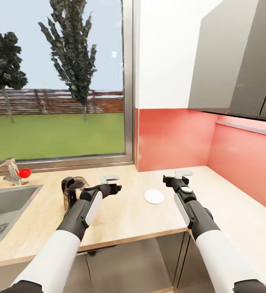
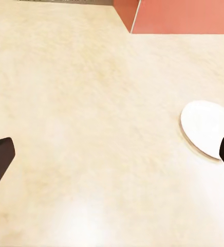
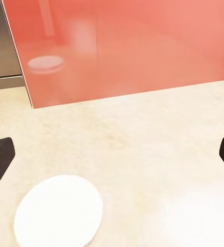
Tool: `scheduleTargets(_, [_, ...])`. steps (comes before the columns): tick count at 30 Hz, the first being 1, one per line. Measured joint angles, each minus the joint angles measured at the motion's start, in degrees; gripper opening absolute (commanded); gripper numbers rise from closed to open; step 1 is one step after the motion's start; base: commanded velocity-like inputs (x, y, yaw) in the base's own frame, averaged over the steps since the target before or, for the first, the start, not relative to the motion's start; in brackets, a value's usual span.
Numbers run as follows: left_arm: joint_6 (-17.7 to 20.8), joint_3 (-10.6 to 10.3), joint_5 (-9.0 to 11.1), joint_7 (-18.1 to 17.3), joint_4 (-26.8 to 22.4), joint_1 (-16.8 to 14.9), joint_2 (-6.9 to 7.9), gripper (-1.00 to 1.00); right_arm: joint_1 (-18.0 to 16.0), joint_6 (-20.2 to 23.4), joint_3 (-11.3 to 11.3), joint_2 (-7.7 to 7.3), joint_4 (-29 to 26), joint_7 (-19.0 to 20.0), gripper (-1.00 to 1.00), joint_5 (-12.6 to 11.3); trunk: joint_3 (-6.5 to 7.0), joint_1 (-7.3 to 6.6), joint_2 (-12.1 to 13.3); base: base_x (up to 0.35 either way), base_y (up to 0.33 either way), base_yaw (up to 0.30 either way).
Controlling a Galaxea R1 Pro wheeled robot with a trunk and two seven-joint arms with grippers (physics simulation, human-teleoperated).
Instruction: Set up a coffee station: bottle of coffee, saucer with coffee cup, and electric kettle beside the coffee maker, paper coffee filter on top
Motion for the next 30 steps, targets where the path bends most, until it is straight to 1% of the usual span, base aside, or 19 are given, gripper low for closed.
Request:
scheduleTargets(5, [-0.01,-0.03,0.01,0.00,0.00,0.02,-0.06,1.00,0.06,-0.01,0.00,0.00,0.02,0.00,1.00,0.00,0.00,0.00,0.00,0.038,0.000,0.000])
scheduleTargets(10, [0.02,-0.24,0.00,0.00,0.00,0.02,-0.14,1.00,0.30,0.05,0.00,-0.07,-0.03,0.00,1.00,-0.01,0.00,0.00,0.02,0.177,0.000,0.000])
scheduleTargets(15, [0.03,-0.33,0.00,0.01,0.02,0.09,-0.14,1.00,0.43,0.05,-0.06,-0.18,0.01,-0.02,1.00,0.00,0.00,0.01,0.00,0.034,0.000,0.000])
scheduleTargets(17, [0.04,-0.32,0.12,-0.04,0.18,0.11,-0.14,1.00,1.23,0.06,-0.01,0.05,-0.04,0.00,1.00,-0.02,0.00,0.01,0.00,0.001,0.000,-0.057])
scheduleTargets(26, [0.21,-0.30,0.31,-0.06,1.23,0.10,-0.15,1.00,1.51,0.07,-0.01,0.12,0.02,0.00,1.00,-0.01,0.00,0.01,0.00,0.000,0.000,-0.220])
scheduleTargets(29, [0.29,-0.21,0.92,-0.06,2.56,0.01,-0.16,1.00,1.57,0.12,0.01,0.15,0.28,0.00,1.00,-0.01,0.00,0.01,0.00,0.000,0.000,-0.258])
scheduleTargets(30, [0.32,-0.18,1.40,-0.06,3.24,-0.11,-0.16,1.00,1.58,0.14,0.03,0.19,0.80,0.00,1.00,-0.04,0.00,0.01,0.01,0.000,0.000,-0.260])
